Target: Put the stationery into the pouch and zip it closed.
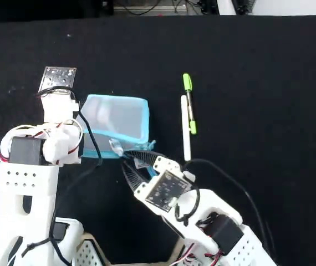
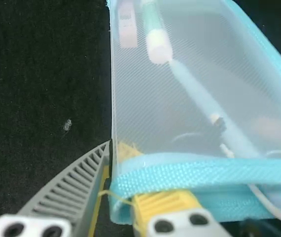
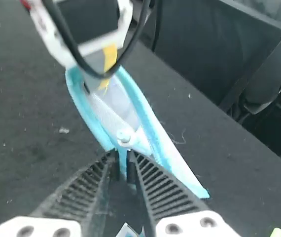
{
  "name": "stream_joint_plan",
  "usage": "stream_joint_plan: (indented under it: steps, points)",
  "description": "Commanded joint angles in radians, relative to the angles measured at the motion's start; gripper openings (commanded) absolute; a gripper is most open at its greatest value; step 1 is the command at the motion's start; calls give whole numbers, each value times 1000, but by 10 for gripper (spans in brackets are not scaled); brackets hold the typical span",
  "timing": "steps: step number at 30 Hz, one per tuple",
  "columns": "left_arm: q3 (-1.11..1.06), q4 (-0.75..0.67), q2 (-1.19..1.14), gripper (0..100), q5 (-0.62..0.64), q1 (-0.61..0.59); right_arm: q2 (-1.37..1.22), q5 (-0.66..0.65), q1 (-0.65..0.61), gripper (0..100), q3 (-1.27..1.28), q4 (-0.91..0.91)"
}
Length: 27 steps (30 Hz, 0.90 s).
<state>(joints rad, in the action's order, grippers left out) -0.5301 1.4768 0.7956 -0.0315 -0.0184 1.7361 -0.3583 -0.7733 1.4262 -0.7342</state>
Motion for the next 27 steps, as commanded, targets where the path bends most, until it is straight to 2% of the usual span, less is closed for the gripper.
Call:
stream_joint_plan:
  steps: [1,10,14,20,23,27]
  points:
    - [2,-3,2,30,-5,1,-5,9,12,12,-42,31]
    - [2,-3,2,30,-5,1,-28,15,12,15,-81,20]
    - [2,-3,2,30,-5,1,-117,84,11,15,-134,26]
    - [2,-3,2,30,-5,1,-268,86,11,16,-242,3]
    - [2,-3,2,30,-5,1,-286,91,15,68,-295,-81]
    - [2,-3,2,30,-5,1,-243,87,43,156,-450,-295]
